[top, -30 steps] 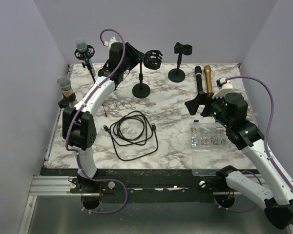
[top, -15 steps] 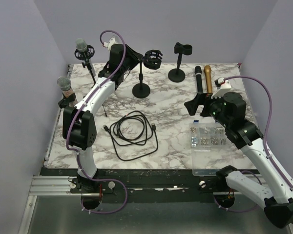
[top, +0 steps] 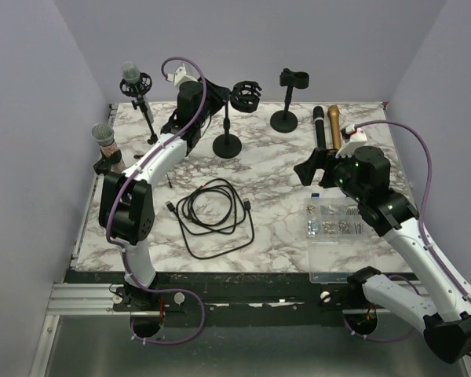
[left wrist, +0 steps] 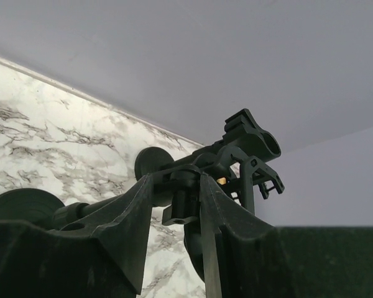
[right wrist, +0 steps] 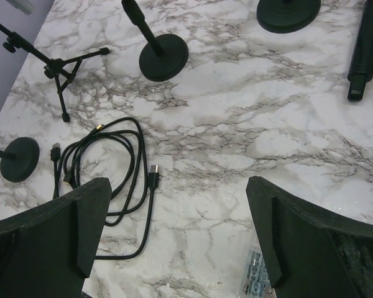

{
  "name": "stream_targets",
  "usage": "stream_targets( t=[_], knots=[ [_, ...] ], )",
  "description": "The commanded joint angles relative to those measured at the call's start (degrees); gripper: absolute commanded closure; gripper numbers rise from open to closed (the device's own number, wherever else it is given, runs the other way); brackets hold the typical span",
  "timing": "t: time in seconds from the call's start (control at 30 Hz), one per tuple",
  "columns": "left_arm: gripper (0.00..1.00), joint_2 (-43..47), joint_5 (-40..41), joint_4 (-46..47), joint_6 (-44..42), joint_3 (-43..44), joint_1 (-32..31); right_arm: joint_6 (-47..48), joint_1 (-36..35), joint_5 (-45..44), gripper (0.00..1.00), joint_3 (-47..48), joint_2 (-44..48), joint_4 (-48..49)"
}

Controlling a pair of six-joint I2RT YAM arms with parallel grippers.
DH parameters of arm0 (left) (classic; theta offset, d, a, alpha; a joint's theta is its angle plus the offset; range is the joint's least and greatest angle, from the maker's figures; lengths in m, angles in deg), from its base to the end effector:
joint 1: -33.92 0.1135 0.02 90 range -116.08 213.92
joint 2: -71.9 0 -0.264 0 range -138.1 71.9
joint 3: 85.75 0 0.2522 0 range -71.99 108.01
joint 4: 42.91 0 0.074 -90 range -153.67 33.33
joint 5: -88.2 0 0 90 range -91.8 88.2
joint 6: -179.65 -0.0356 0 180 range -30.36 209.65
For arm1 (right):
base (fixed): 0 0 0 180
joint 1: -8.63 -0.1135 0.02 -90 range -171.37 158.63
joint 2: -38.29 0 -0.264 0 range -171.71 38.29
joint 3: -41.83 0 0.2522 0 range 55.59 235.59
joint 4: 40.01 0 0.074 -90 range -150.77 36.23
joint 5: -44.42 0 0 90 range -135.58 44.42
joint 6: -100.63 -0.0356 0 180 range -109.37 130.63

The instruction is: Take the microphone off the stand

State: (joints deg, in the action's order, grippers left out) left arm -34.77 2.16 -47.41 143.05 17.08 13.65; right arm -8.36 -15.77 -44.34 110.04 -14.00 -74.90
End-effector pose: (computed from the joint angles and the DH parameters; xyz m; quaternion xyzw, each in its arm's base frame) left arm 0.4284 -0.1556 0.3336 -0.2372 0.7184 -0.3708 0.5387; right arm 0.1861 0.0853 0.3559 -0.0447 0.8127 0.2229 0.5365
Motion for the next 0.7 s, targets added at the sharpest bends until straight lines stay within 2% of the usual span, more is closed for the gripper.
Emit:
stream_targets(
  t=[0.0, 0.23, 0.67],
  knots=[
    [0.67, -2.99, 1.05, -10.21, -2.63, -6.56, -0.56, -0.48, -0.03, 1.32, 0.00, -0.82, -1.01, 0.75],
    [0.68, -3.74, 0.09, -10.34, -2.25, -8.86, -0.58, -1.60, 0.03, 2.27, 0.00, -1.17, -3.02, 1.07],
    [0.67, -4.97, -3.44, -11.35, -2.65, -7.89, -0.81, -3.25, -0.03, 2.63, 0.00, -0.68, -4.75, 0.60]
  ],
)
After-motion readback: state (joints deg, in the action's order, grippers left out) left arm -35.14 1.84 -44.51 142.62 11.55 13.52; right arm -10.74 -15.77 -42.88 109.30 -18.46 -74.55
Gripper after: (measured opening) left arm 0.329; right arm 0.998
